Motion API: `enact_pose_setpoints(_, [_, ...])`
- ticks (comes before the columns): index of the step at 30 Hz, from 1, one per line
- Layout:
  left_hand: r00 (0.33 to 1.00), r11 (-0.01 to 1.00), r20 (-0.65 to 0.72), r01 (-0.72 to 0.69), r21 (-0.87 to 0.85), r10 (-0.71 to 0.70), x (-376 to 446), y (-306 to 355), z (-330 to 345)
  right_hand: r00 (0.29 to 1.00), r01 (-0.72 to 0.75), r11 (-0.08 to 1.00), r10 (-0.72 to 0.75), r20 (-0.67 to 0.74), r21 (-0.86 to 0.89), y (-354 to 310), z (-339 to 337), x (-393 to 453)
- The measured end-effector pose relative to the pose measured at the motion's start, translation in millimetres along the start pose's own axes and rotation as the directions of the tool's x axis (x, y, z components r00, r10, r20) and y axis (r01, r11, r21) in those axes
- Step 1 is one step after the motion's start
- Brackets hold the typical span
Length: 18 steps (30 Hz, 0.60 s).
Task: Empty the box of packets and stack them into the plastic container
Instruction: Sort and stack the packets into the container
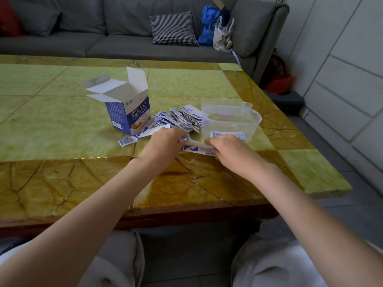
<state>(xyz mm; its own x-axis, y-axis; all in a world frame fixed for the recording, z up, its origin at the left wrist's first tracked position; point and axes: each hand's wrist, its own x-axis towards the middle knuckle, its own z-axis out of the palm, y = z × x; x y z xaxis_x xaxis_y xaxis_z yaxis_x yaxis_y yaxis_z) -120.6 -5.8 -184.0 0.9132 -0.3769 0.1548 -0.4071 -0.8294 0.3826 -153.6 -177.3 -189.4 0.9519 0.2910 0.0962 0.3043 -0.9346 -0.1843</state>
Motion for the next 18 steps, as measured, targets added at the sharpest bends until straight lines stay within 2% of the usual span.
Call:
enact_pose_setpoints(3, [0.997,0.997,0.007,0.072,-0.016,-0.072,-0.7,2.0,2.7,0.999,0.031,0.999,-0.030,0.028,-0.037,-1.9,5.4,0.4])
enact_pose_setpoints(6, [0.993,0.993,0.022,0.114,-0.038,-0.113,-0.4,3.4,4.1,0.999,0.038,0.999,-0.039,-0.011,-0.028,-4.1,5.2,-0.4])
enact_pose_setpoints(10, [0.995,0.996,0.051,0.084,-0.033,-0.083,-1.2,5.4,1.0,0.996,0.056,0.994,-0.062,-0.066,-0.093,-8.5,6.5,-3.7])
enact_pose_setpoints(14, [0.997,0.997,0.025,0.073,-0.030,-0.072,-2.2,4.5,-2.6,0.998,0.004,0.998,-0.008,-0.063,-0.065,-2.7,3.1,-0.7])
enact_pose_setpoints(18, [0.997,0.997,0.024,0.073,-0.015,-0.072,-1.6,4.4,-1.3,1.000,0.013,0.998,-0.015,-0.028,-0.062,-0.4,6.5,-0.2])
